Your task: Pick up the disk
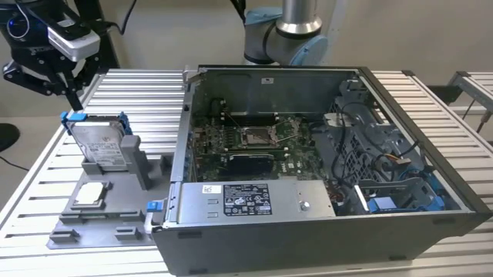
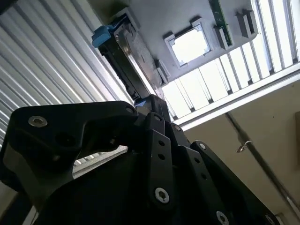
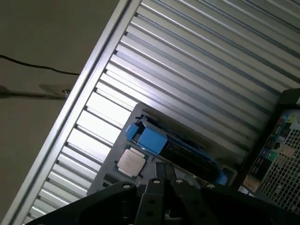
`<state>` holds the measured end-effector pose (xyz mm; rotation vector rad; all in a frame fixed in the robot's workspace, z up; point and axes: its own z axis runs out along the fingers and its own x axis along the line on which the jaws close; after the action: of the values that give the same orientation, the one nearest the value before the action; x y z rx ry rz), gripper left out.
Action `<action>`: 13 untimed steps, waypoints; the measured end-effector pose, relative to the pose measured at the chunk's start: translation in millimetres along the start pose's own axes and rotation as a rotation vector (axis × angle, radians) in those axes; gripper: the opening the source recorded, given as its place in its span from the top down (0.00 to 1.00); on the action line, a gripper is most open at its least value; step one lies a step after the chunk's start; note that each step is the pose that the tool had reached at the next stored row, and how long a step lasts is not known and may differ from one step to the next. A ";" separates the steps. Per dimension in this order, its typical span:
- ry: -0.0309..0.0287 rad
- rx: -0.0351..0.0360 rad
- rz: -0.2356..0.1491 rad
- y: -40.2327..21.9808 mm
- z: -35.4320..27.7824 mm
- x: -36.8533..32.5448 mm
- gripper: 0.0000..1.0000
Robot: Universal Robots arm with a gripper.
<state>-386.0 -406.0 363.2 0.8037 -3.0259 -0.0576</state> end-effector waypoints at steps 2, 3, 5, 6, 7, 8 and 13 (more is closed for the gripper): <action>0.0015 0.0000 -0.036 0.0 0.0 0.0 1.00; 0.0022 0.0000 -0.055 0.0 0.0 0.0 1.00; 0.0035 0.0000 -0.091 0.0 0.0 0.0 1.00; 0.0043 0.0000 -0.110 0.1 0.0 0.1 1.00; 0.0050 0.0000 -0.128 0.1 0.0 0.1 1.00; 0.0057 0.0000 -0.146 0.1 0.0 0.1 1.00; 0.0090 0.0001 -0.235 0.1 0.0 0.1 1.00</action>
<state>-386.2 -406.0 363.2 1.1520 -2.9066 -0.0552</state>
